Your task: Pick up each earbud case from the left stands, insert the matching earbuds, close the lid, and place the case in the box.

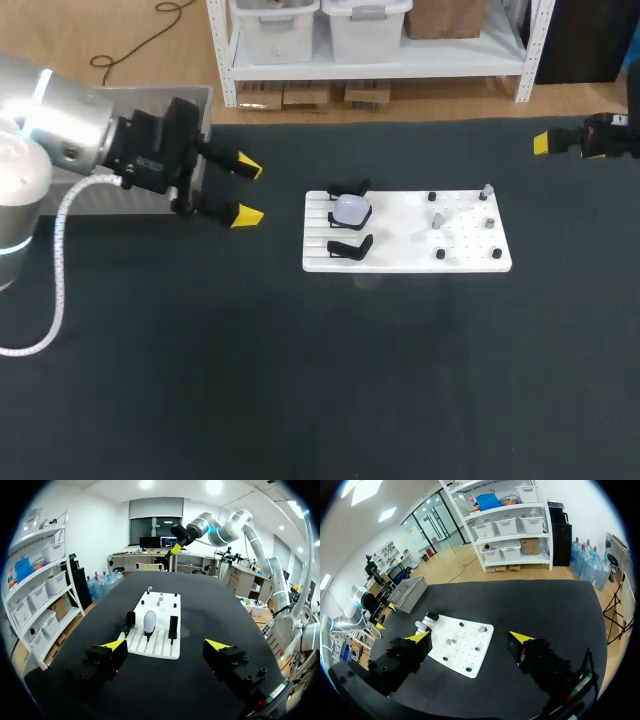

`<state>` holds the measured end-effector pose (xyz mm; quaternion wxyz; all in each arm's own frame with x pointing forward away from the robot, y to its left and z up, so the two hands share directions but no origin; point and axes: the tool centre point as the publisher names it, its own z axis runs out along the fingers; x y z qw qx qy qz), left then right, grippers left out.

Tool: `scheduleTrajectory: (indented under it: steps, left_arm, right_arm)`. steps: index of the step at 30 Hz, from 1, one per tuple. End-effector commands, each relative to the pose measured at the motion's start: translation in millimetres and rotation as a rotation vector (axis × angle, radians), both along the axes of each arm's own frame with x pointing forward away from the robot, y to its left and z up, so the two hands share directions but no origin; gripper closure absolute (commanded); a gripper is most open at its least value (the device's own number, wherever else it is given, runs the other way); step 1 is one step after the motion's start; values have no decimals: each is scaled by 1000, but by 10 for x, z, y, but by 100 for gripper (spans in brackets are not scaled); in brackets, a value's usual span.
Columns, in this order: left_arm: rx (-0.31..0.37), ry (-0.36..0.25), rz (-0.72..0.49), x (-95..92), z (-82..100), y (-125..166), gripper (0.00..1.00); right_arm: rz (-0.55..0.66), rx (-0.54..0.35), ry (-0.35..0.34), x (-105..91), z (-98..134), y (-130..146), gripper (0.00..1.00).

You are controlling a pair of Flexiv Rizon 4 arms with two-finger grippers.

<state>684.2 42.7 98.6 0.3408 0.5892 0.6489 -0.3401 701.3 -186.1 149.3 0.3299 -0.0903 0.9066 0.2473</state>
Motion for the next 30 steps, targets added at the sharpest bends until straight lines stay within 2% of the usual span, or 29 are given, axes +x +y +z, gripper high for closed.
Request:
scheduleTrajectory:
  steps: [1,6,8,11,12,30]
  left_arm:
    - [0,37,-85,186,-121,-165,0]
    - [7,-10,-113,315,-219,-265,0]
    - [8,-3,-114,368,-249,-289,0]
    - [53,2,-142,382,-265,-295,0]
    - [51,43,-144,397,-265,-300,0]
    - [51,43,-144,397,-265,-300,0]
  right_arm:
    - [-2,-2,0,-4,3,3,0]
    - [-2,-2,0,-4,3,3,0]
    - [-2,-2,0,-4,3,3,0]
    - [-2,-2,0,-4,3,3,0]
    - [-2,-2,0,-4,3,3,0]
    - [-2,-2,0,-4,3,3,0]
